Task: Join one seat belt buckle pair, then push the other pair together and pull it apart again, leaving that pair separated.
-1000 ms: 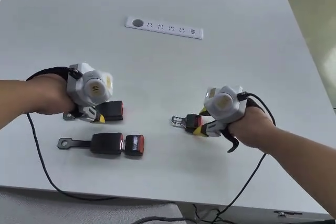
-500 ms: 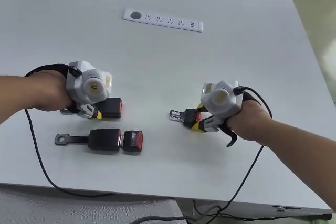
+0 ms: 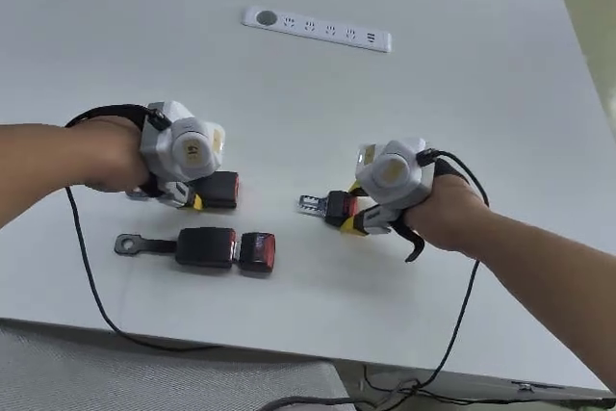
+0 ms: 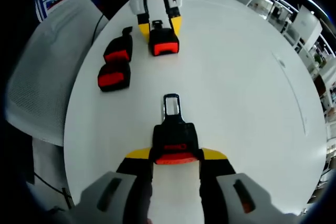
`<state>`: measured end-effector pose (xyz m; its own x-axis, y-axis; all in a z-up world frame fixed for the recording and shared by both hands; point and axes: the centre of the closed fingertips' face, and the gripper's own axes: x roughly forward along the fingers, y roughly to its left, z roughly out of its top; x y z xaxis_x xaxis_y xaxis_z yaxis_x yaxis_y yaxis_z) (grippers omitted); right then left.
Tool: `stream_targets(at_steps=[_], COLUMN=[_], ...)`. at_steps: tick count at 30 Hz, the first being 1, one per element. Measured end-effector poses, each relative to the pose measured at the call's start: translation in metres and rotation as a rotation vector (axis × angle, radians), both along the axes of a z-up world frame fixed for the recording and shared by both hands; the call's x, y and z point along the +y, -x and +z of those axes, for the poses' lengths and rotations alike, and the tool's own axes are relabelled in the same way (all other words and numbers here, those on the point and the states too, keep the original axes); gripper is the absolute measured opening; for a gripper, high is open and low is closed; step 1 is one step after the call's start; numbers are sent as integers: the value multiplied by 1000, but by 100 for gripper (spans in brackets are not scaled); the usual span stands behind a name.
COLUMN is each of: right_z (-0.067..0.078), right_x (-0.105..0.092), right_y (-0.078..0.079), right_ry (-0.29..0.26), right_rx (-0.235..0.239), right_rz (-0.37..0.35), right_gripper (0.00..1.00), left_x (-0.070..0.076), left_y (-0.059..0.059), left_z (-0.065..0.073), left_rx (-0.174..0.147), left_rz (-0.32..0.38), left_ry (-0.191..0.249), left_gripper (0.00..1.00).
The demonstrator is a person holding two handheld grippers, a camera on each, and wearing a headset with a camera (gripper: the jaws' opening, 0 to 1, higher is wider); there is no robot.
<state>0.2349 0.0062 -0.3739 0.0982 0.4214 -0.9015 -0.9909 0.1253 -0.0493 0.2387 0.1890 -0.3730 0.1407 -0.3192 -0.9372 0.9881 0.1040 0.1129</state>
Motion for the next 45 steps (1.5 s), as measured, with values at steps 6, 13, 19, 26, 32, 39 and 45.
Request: stream_targets(at_steps=[6, 13, 19, 26, 32, 39, 45], right_z=[0, 0, 0, 5, 0, 0, -1], right_x=[34, 68, 81, 86, 93, 94, 96], right_y=[2, -1, -3, -2, -5, -4, -5], right_ry=[-17, -51, -49, -88, -80, -92, -83], right_rx=[0, 3, 1, 13, -17, -17, -12], right_rz=[38, 60, 95, 84, 113, 107, 95], right_gripper=[34, 34, 34, 34, 33, 33, 32], left_x=[0, -1, 0, -3, -3, -2, -3], left_y=[0, 2, 0, -1, 0, 0, 0], left_z=[0, 0, -1, -4, -3, -2, -2], left_rx=[2, 7, 10, 18, 23, 16, 16], left_rz=[0, -23, -15, -42, -57, -53, -52], left_ry=[-4, -11, -14, -41, -53, -13, 10], left_gripper=[32, 32, 32, 32, 32, 32, 31])
